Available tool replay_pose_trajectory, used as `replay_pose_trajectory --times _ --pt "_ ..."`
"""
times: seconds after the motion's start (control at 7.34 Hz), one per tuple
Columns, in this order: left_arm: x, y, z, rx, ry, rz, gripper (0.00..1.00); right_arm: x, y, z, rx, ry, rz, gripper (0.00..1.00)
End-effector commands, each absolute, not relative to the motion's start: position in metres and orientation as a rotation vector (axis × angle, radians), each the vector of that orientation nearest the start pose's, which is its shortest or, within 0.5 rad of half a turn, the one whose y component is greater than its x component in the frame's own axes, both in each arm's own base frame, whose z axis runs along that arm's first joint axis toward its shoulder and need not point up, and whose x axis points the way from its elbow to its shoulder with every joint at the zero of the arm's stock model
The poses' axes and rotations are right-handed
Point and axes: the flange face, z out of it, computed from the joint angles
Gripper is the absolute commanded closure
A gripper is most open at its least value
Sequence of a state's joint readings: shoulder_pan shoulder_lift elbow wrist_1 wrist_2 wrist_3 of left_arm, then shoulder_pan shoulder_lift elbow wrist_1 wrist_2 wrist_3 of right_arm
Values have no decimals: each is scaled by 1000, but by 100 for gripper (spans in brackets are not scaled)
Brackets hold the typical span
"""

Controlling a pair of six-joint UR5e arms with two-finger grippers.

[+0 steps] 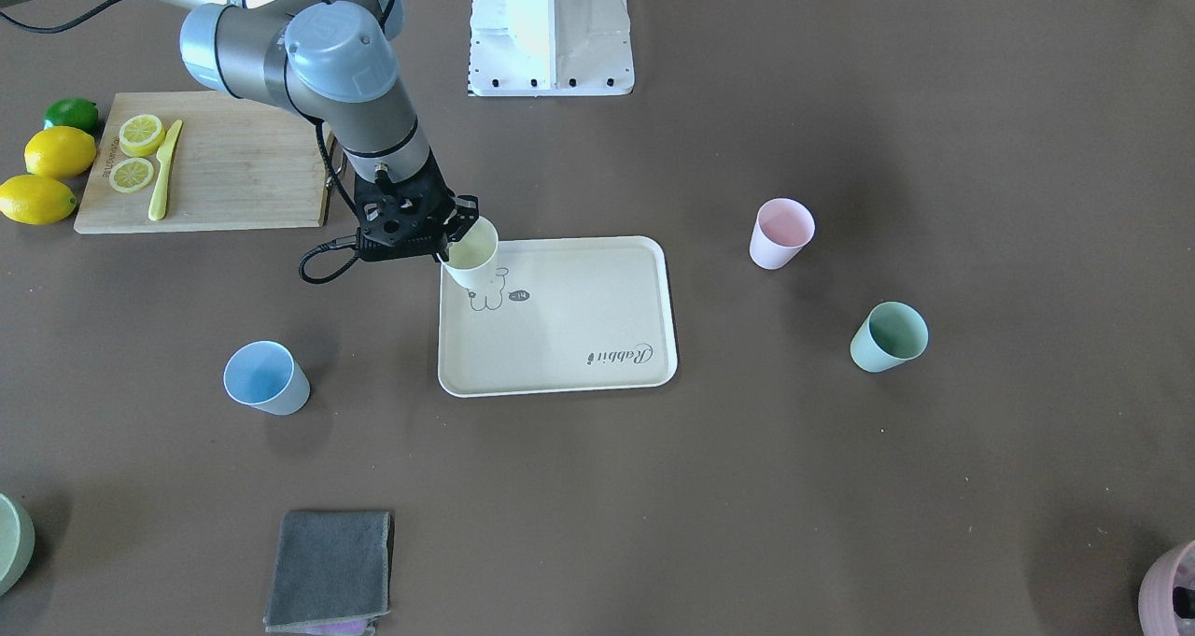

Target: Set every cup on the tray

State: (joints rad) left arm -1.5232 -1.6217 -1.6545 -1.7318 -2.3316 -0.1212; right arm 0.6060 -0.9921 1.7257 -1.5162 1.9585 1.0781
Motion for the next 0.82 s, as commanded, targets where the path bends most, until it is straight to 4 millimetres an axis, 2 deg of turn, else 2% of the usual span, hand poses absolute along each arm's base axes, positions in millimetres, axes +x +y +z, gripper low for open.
replay_pose_trajectory --times 0.0,0.41,0.54,0.68 --pt "-39 -531 572 221 776 43 2 -501 -456 252 87 -845 -55 100" --pt "-38 -537 565 226 778 37 2 -511 -451 260 73 -831 -68 100" --pt "-37 -540 562 226 780 34 2 -514 -451 263 68 -825 -66 76" --pt "-37 -540 561 228 778 34 2 -514 -451 263 67 -825 -63 62"
